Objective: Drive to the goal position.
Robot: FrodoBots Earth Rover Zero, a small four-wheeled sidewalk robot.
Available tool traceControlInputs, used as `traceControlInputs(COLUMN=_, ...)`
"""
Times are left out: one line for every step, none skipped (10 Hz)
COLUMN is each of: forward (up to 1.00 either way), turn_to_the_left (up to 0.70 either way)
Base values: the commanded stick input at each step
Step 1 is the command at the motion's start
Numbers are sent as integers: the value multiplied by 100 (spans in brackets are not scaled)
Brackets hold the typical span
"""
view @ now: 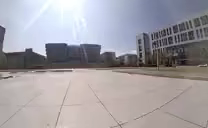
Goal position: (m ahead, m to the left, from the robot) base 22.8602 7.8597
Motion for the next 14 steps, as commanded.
traceControlInputs(forward=70, turn_to_the_left=37)
traceControlInputs(forward=70, turn_to_the_left=37)
traceControlInputs(forward=70, turn_to_the_left=25)
traceControlInputs(forward=70, turn_to_the_left=2)
traceControlInputs(forward=70, turn_to_the_left=2)
traceControlInputs(forward=70, turn_to_the_left=2)
traceControlInputs(forward=70, turn_to_the_left=2)
traceControlInputs(forward=70, turn_to_the_left=2)
traceControlInputs(forward=70, turn_to_the_left=2)
traceControlInputs(forward=70, turn_to_the_left=2)
traceControlInputs(forward=70, turn_to_the_left=2)
traceControlInputs(forward=70, turn_to_the_left=2)
traceControlInputs(forward=70, turn_to_the_left=2)
traceControlInputs(forward=70, turn_to_the_left=2)
